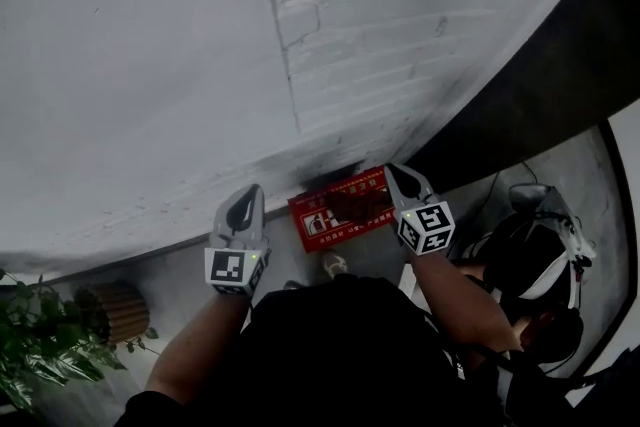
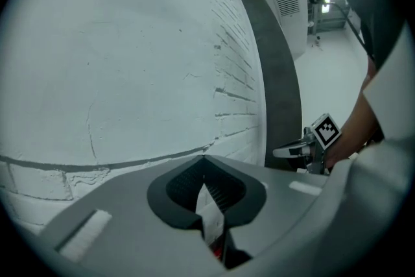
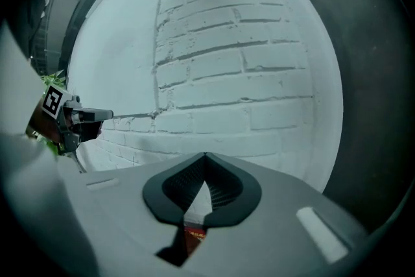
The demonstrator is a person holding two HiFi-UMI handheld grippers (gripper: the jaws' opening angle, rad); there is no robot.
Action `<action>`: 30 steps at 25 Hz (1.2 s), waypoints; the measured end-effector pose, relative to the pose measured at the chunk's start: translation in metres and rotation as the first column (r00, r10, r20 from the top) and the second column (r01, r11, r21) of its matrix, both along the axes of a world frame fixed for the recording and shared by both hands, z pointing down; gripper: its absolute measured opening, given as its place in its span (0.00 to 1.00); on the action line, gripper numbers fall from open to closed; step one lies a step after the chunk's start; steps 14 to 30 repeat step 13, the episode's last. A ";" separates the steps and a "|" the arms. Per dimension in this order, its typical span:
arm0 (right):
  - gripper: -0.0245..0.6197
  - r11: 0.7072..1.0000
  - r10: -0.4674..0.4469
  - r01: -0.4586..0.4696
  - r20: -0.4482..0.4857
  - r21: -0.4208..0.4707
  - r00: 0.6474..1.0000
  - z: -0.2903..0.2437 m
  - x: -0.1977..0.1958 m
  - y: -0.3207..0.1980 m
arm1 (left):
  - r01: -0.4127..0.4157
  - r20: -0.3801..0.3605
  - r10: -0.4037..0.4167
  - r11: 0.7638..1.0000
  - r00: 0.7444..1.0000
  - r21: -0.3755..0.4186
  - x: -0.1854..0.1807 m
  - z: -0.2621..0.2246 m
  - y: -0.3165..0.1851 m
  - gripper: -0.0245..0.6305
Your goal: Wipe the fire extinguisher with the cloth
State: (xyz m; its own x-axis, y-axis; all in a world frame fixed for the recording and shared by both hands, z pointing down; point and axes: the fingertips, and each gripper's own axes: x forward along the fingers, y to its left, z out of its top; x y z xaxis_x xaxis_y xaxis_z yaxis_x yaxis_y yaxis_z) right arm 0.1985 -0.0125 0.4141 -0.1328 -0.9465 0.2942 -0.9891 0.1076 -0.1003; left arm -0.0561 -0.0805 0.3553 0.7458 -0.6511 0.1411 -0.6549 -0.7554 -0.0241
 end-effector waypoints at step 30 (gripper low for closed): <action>0.04 0.998 -0.009 0.011 0.040 -0.062 0.999 0.037 0.004 -0.010 | 0.080 0.053 -0.079 0.997 0.995 -0.017 -0.027 -0.004 -0.001 0.04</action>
